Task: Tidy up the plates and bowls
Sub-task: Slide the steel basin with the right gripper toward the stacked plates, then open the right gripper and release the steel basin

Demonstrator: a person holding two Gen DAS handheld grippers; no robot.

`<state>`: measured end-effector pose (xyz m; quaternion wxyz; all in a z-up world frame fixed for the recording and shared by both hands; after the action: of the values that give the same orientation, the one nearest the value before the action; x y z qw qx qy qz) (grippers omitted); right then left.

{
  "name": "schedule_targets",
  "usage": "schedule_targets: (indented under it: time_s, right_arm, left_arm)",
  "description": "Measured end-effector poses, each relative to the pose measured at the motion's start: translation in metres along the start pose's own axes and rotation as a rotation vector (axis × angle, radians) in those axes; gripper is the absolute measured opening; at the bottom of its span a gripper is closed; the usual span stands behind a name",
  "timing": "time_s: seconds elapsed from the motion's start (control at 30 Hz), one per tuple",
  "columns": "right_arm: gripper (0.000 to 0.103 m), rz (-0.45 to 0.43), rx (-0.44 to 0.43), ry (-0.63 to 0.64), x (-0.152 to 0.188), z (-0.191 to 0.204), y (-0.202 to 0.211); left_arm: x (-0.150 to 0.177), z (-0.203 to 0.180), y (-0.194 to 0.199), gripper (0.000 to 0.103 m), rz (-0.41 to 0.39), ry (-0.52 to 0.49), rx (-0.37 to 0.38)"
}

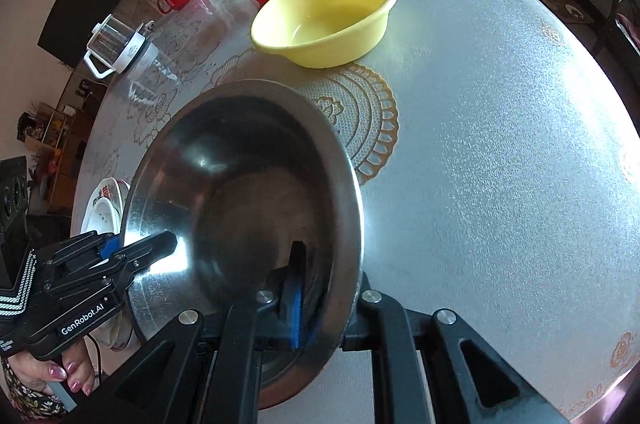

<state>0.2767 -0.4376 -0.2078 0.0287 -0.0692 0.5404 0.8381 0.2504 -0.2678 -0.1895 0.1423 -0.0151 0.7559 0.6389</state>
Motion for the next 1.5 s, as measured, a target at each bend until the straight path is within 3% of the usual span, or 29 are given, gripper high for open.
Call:
schedule_targets:
  time_s: [0.17, 0.4, 0.9, 1.0, 1.17, 1.5]
  right_arm:
    - [0.013, 0.026, -0.046, -0.039, 0.001, 0.001, -0.002]
    - [0.012, -0.015, 0.018, 0.037, -0.002, 0.005, 0.014]
    - [0.017, 0.035, -0.017, 0.014, 0.009, -0.012, 0.012]
    - [0.021, 0.036, -0.020, 0.013, 0.009, -0.011, 0.015]
    - [0.027, 0.028, -0.015, 0.026, 0.007, -0.010, 0.024]
    - [0.034, -0.022, -0.010, 0.063, -0.002, -0.009, 0.052]
  left_arm:
    - [0.005, -0.004, 0.010, 0.020, -0.012, 0.002, -0.011]
    - [-0.001, -0.010, 0.016, 0.020, -0.024, 0.004, -0.006]
    - [0.004, -0.008, 0.011, 0.022, -0.009, -0.017, -0.054]
    - [0.002, -0.008, 0.013, 0.026, -0.014, -0.028, -0.060]
    - [-0.004, -0.010, 0.024, 0.049, -0.043, -0.054, -0.076]
    - [-0.012, -0.003, 0.044, 0.057, -0.076, -0.062, -0.114]
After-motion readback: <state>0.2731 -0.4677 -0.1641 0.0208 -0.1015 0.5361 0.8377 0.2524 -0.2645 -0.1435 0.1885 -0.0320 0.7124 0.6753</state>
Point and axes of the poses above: each gripper's, at about its wrist camera, not at the fingertips, and y roughly against the way its jaws point, z to its left, x to its underside, the point moved 8 cm from there along -y, roughly the way its jaws point, and after that the axes turned 4 degrees about z, right-handed, at the moved point
